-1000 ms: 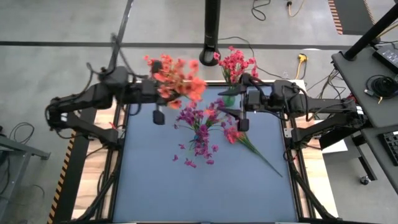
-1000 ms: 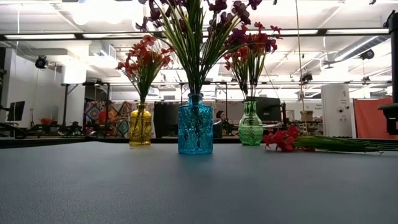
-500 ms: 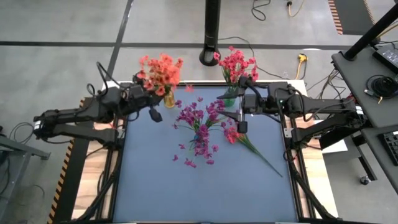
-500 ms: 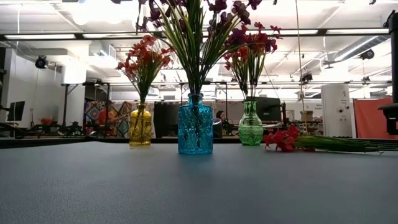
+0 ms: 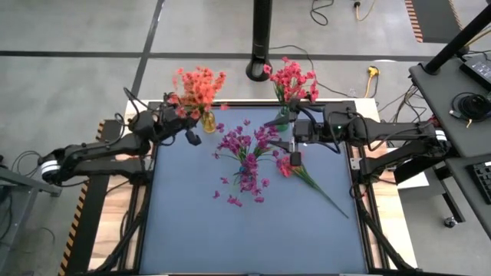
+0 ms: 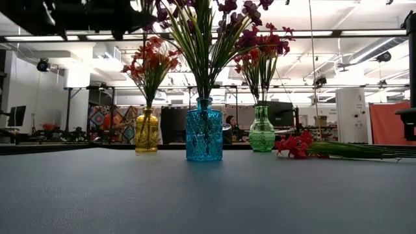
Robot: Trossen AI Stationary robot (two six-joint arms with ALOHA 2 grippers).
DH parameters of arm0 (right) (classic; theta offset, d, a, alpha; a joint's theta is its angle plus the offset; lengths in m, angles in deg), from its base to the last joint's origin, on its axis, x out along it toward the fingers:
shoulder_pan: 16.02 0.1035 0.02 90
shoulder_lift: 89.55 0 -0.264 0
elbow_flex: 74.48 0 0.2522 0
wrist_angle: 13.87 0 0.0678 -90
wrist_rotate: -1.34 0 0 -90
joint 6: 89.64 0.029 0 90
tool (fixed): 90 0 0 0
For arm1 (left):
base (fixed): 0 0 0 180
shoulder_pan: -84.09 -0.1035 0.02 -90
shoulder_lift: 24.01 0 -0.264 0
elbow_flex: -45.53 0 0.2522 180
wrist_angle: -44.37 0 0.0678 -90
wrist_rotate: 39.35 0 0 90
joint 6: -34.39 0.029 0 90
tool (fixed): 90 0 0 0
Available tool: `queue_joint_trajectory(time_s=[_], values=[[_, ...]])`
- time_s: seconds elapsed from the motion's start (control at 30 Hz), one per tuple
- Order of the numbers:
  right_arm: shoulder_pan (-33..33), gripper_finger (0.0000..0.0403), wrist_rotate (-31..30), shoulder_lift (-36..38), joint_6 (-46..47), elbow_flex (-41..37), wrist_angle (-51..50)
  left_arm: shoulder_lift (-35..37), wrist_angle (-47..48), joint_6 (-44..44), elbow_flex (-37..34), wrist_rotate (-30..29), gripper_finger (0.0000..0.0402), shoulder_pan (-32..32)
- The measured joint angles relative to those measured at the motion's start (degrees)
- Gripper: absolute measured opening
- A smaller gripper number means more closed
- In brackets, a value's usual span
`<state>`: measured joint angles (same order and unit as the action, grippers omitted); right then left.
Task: Sort flowers into vase by color
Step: Put the orange flower into the yellow vase
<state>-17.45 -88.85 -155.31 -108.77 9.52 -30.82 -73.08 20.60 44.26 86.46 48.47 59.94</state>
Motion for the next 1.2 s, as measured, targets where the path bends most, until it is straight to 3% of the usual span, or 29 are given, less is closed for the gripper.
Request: queue_joint_trajectory(time_s=[0.23,0.4,0.6,1.2], values=[[0.0,0.0215,0.0,-1.6,-0.4,0.0,0.1,-0.9,-8.4,1.7,-5.7,2.8,0.0001,-3.3],[-0.1,0.0214,0.0,-2.3,-0.9,0.0,0.7,-4.2,-13.6,1.5,-6.9,2.9,0.0001,-6.1],[-0.1,0.0214,0.0,-2.3,-0.7,0.0,0.5,-9.5,-19.1,-1.1,-7.2,7.7,0.0001,-10.3],[-0.1,0.0214,-1.3,-2.4,-0.4,0.0,0.6,-14.0,-25.5,-3.3,-8.7,13.9,0.0001,-19.3]])
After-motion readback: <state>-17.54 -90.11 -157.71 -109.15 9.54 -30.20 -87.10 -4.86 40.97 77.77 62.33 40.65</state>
